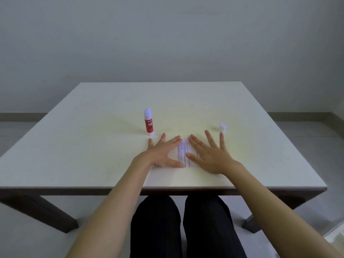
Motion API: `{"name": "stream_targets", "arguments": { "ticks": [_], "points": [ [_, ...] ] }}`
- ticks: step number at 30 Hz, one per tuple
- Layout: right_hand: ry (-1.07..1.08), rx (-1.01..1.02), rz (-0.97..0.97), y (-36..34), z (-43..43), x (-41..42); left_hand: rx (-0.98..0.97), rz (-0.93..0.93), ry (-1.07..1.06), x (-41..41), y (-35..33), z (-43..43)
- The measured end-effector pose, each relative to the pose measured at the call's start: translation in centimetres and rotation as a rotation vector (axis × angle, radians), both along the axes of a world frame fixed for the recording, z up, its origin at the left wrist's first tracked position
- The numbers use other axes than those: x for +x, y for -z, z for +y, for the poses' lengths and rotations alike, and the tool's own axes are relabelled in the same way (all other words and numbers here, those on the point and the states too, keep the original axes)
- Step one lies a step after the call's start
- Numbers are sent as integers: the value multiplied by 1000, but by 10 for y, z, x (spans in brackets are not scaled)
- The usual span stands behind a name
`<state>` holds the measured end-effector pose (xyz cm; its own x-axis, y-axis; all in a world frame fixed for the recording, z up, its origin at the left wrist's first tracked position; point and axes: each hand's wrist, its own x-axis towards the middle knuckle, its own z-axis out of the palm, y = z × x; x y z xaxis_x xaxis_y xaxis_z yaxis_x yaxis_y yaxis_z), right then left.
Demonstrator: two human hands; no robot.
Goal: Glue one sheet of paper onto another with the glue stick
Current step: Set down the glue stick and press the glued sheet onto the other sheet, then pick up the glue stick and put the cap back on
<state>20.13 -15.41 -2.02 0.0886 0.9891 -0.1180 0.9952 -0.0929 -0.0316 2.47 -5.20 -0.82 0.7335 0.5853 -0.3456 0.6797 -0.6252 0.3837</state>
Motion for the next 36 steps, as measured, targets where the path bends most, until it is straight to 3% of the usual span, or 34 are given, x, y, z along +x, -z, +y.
{"name": "stream_targets", "arguments": {
  "ticks": [5,7,9,11,12,14,18,23,26,29,31,34,36],
  "points": [
    [-35,43,1,8,-6,-11,-60,-156,-66,-8,5,-5],
    [-33,56,17,10,-9,-11,-136,-403,-178,-16,7,-10],
    [-24,55,27,8,-9,-10,-113,-796,-372,-23,6,-14],
    [-23,59,20,5,-10,-11,111,-1083,-663,-29,3,-13],
    [-24,70,26,4,-11,-13,230,-1135,-786,-31,0,-9],
    [-23,120,88,-1,-14,-18,293,-1104,-925,-30,-5,4],
    [-14,245,264,-15,-21,-35,197,-894,-952,-14,-6,28],
    [-75,331,425,-22,-30,-54,221,-951,-959,-5,-11,33],
    [-43,417,718,-28,-29,-59,85,-1009,-926,-7,-19,28],
    [270,438,1484,-45,-15,-59,-216,-1204,-791,-4,-39,15],
    [481,327,1925,-55,-2,-55,-308,-1273,-672,-1,-52,4],
    [517,17,2055,-66,11,-59,-373,-1314,-566,3,-65,-9],
    [471,-37,2100,-67,16,-64,-401,-1325,-546,3,-71,-14]
  ]
}}
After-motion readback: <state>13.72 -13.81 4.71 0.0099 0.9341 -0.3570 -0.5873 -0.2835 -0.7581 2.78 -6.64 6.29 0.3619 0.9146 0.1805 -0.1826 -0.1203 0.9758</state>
